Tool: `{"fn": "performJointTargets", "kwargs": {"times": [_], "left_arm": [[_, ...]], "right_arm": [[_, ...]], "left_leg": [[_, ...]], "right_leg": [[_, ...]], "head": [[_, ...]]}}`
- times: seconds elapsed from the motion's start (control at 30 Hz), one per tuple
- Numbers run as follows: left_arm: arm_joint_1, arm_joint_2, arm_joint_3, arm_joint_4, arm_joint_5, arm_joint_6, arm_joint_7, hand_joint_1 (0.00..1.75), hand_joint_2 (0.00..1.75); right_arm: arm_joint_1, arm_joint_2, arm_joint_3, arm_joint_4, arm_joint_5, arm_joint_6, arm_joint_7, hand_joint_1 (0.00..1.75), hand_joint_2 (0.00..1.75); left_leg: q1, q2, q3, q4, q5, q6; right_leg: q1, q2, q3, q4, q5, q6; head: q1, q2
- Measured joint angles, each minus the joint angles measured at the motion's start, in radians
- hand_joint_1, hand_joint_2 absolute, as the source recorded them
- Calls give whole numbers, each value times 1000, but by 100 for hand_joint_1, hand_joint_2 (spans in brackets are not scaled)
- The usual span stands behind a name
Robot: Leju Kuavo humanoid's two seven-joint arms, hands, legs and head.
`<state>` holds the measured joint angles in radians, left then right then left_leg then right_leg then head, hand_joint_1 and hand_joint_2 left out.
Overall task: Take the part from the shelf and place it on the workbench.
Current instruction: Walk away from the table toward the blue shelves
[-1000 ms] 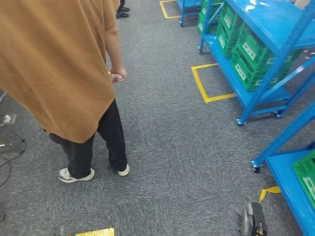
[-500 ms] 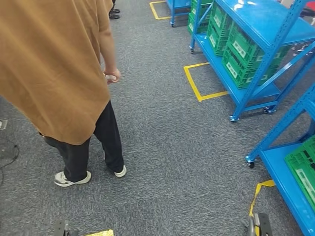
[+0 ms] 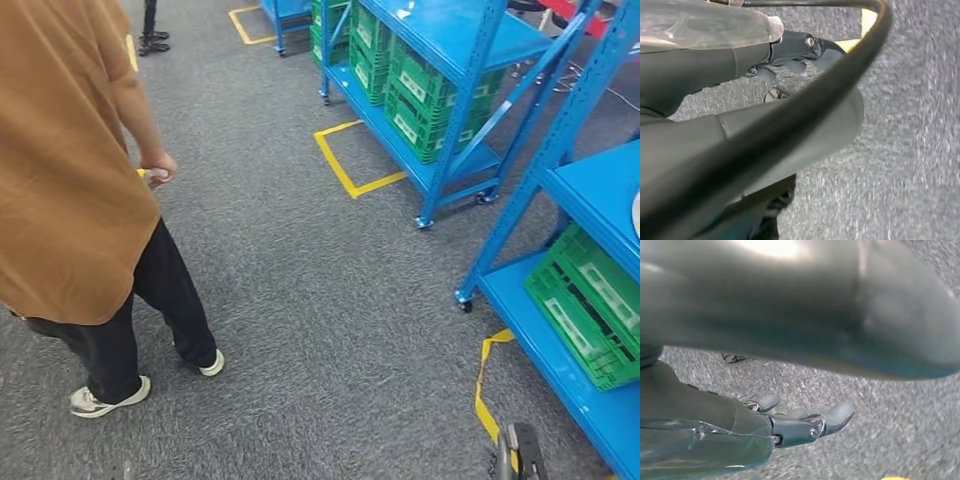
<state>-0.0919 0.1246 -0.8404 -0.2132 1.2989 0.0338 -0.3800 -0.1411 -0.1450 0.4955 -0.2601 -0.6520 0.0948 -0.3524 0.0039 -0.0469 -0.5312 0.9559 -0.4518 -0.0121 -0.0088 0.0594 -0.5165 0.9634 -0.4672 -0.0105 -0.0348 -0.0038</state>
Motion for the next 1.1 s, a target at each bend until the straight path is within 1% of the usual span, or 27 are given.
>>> {"fn": "performJointTargets", "kwargs": {"times": [0.03, 0.07, 0.1, 0.13, 0.17, 0.2, 0.27, 0.3, 0.33, 0.37, 0.43, 0.47, 0.5, 0.53, 0.6, 0.63, 0.67, 0.7, 0.77, 0.8, 0.83, 0.87, 0.93, 0.97, 1.0, 1.03, 1.1], "left_arm": [[-1, 0, 0, 0, 1, 0, 0, 0, 0], [-1, 0, 0, 0, 3, 1, 0, 0, 0], [-2, -1, 0, 0, 4, 1, 0, 0, 0], [-2, -1, 0, 0, 4, 1, 0, 0, 0], [-2, -2, 0, 0, 5, 1, 0, 0, 0], [-1, -2, 0, 0, 5, 1, 1, 0, 0], [0, -1, 0, 0, 5, 0, 1, 0, 0], [0, -1, 0, 0, 4, 0, 1, 0, 0], [0, -1, 0, 0, 4, 0, 1, 0, 0], [0, -2, 0, 0, 4, -1, 1, 0, 0], [0, -4, 0, 0, 4, -1, 1, 0, 0], [0, -4, 0, 0, 4, -1, 1, 0, 0], [0, -4, 0, 0, 4, 0, 1, 0, 0], [-1, -4, 0, 0, 4, 0, 1, 0, 0], [-2, -4, 0, 0, 4, 0, 1, 0, 0], [-2, -4, 0, 0, 4, 0, 2, 0, 0], [-2, -4, 0, 0, 4, 0, 2, 0, 0], [-2, -4, 0, 0, 4, 0, 2, 0, 0], [-1, -4, 0, 0, 4, 0, 3, 0, 0], [-1, -5, 0, 0, 4, 0, 4, 0, 0], [0, -5, 0, 0, 4, 1, 4, 0, 0], [1, -5, 0, 0, 4, 1, 5, 0, 0], [1, -4, 0, 0, 3, 2, 5, 0, 0], [1, -3, 0, 0, 3, 2, 5, 0, 0], [0, -2, 0, 0, 2, 2, 5, 0, 0], [0, -2, 0, 0, 1, 2, 5, 0, 0], [-2, -3, 0, 0, -2, 2, 6, 0, 0]], "right_arm": [[1, 0, 0, 0, 0, 0, 0, 0, 0], [3, 0, 0, 0, 0, -1, 1, 0, 0], [5, 0, 0, 1, 0, -1, 1, 0, 0], [7, 0, 0, 2, 0, -1, 2, 0, 0], [7, 0, 0, 3, -1, -2, 2, 0, 0], [7, 0, 0, 4, -2, -2, 2, 0, 0], [7, 0, 0, 5, -5, -4, 3, 0, 0], [10, 0, 0, 6, -7, -4, 3, 0, 0], [12, -1, 0, 7, -8, -4, 3, 0, 0], [15, -1, 0, 8, -10, -4, 3, 0, 0], [17, -3, 0, 9, -13, -5, 3, 0, 0], [17, -4, 0, 9, -14, -5, 2, 0, 0], [17, -4, 0, 9, -16, -7, 2, 0, 0], [19, -4, 0, 9, -17, -8, 2, 0, 0], [24, -5, 0, 11, -18, -11, 2, 0, 0], [25, -5, 0, 12, -18, -11, 2, 0, 0], [25, -5, -1, 12, -19, -12, 2, 0, 0], [24, -5, -2, 13, -20, -12, 1, 0, 0], [24, -5, -5, 14, -24, -12, 1, 0, 0], [25, -5, -6, 15, -26, -12, 1, 0, 0], [26, -5, -6, 15, -27, -12, 1, 0, 0], [26, -5, -6, 16, -28, -12, 1, 0, 0], [27, -5, -6, 16, -30, -12, 0, 0, 0], [27, -5, -7, 16, -31, -12, 0, 0, 0], [27, -5, -7, 16, -32, -12, -1, 0, 0], [27, -5, -8, 16, -33, -12, -1, 0, 0], [30, -5, -9, 17, -36, -12, -1, 0, 0]], "left_leg": [[-2, -4, 5, -16, -1, 1], [-2, 3, 6, -20, 0, 2], [-1, 11, 7, -26, 3, 5], [0, 20, 10, -32, 6, 9], [2, 30, 12, -39, 9, 14], [3, 39, 14, -43, 11, 16], [1, 55, 14, -44, 11, 19], [1, 63, 13, -44, 11, 19], [1, 70, 13, -43, 11, 18], [2, 77, 14, -41, 10, 17], [2, 89, 15, -36, 6, 11], [0, 94, 15, -30, 3, 6], [-2, 99, 14, -25, 1, 2], [-4, 104, 13, -22, 1, -2], [-4, 113, 13, -19, -1, -11], [-2, 108, 10, -9, -10, -16], [0, 97, -2, 18, -31, -22], [2, 82, -23, 68, -63, -27], [5, 61, -90, 212, -133, -32], [5, 59, -117, 270, -151, -32], [5, 57, -129, 292, -149, -31], [5, 55, -120, 272, -126, -28], [4, 37, -57, 137, -50, -17], [4, 22, -24, 66, -22, -11], [4, 10, -2, 14, -6, -7], [3, 3, 8, -12, -2, -5], [1, 11, 10, -24, -2, -2]], "right_leg": [[-1, 7, -4, 0, 2, 6], [-4, 14, -7, -1, 4, 12], [-6, 14, -11, 1, 2, 18], [-6, 5, -18, 14, -9, 23], [-4, -9, -33, 47, -32, 26], [-3, -26, -56, 101, -65, 29], [-2, -44, -112, 238, -131, 33], [-3, -46, -129, 282, -144, 35], [-4, -48, -129, 289, -138, 38], [-7, -52, -108, 255, -113, 40], [-9, -74, -33, 112, -48, 43], [-8, -86, -4, 50, -29, 40], [-6, -94, 12, 13, -21, 36], [-3, -97, 16, 0, -23, 30], [-1, -85, 16, -4, -19, 15], [-1, -79, 18, -6, -15, 8], [-2, -74, 19, -7, -11, 1], [-4, -69, 19, -9, -7, -5], [-2, -57, 11, -8, -2, -13], [-1, -50, 8, -7, -1, -14], [0, -42, 7, -7, 0, -14], [0, -33, 7, -7, 1, -14], [0, -16, 9, -7, 2, -12], [2, -8, 7, -6, 2, -10], [2, -1, 4, -5, 3, -6], [1, 6, 1, -5, 5, -2], [-1, 19, -7, -7, 9, 11]], "head": [[0, 0], [1, 0], [2, 0], [5, 0], [10, 0], [17, 0], [28, 0], [32, 0], [36, 0], [41, 0], [51, 0], [56, 0], [58, 0], [57, 0], [49, 0], [45, 0], [42, 0], [37, 0], [23, 0], [19, 0], [16, 0], [13, 0], [6, 0], [3, 0], [1, 0], [2, 0], [3, 0]]}}
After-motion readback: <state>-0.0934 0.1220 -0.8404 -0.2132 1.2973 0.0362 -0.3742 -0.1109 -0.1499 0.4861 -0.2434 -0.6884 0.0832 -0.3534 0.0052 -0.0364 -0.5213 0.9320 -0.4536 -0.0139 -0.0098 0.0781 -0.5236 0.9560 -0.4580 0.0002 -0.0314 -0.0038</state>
